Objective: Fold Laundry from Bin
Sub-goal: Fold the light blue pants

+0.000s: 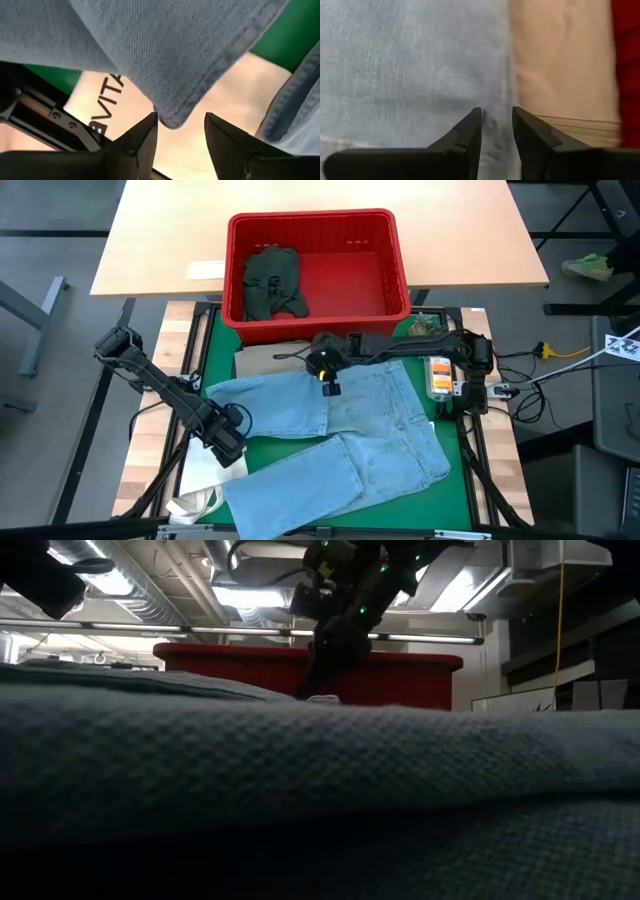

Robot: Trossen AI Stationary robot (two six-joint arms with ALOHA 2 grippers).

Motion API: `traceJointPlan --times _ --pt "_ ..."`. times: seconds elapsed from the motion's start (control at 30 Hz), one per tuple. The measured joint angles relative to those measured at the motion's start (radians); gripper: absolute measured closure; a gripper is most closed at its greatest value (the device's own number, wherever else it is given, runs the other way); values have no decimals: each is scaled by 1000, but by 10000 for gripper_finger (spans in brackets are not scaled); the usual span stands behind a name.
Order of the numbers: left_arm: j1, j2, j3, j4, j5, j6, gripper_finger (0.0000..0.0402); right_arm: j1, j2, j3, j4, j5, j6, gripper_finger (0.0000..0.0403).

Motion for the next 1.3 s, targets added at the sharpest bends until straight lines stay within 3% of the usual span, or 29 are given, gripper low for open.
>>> traceJointPlan --times 0.27,0.4,0.5,0.6,0.8,1.03,1.3 --pt "0 0 0 0 52 -2 277 -4 -97 1 -43 114 -52 290" --pt "0 0 0 -4 -4 -23 282 14 -118 1 -58 65 -51 290" --pt "0 0 0 8 -44 -29 282 67 -115 1 -88 7 -51 290" --pt "0 0 0 9 -11 -28 282 141 -107 -6 -89 1 -54 290" --pt "-12 0 0 8 -44 1 283 274 -99 -24 -10 115 -97 290" --pt "-12 -1 0 8 -52 -2 283 339 -30 -70 91 220 -98 290" --pt "-23 0 0 -5 -48 -2 283 337 85 -67 -33 160 -97 290"
